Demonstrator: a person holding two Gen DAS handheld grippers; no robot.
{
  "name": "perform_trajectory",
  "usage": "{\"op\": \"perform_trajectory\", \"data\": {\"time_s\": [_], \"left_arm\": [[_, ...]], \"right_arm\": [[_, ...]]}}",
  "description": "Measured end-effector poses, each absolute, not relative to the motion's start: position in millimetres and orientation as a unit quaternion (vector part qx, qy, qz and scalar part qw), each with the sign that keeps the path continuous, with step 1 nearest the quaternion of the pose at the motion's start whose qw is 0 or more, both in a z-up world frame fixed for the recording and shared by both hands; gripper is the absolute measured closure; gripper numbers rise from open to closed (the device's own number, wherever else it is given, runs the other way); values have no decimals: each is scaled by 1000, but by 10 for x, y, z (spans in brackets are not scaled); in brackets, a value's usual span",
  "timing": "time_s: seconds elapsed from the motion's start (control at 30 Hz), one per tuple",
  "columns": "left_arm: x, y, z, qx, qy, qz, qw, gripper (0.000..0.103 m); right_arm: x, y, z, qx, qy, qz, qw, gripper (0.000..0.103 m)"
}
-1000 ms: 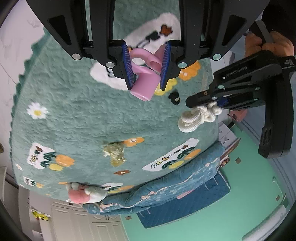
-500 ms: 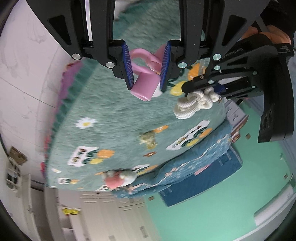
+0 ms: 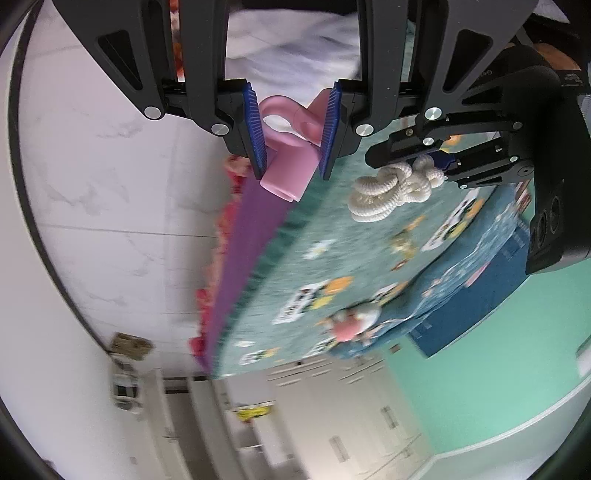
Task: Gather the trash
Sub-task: 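Carry the rope and pink clip with both tools over the orange bin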
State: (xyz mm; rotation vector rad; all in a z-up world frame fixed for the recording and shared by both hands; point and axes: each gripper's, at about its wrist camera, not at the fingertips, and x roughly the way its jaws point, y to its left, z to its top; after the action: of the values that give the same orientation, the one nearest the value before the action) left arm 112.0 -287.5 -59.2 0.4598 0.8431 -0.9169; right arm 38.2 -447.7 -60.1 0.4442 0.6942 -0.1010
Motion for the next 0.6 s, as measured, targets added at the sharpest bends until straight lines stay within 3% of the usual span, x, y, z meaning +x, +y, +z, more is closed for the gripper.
{"op": "perform_trajectory", "data": {"time_s": [0.6], "left_arm": [[295,-4192,-1337,304,419,-542,662,76]], "right_arm": [[-1023,-5630,-1246,306,343,-201,865,74]]}}
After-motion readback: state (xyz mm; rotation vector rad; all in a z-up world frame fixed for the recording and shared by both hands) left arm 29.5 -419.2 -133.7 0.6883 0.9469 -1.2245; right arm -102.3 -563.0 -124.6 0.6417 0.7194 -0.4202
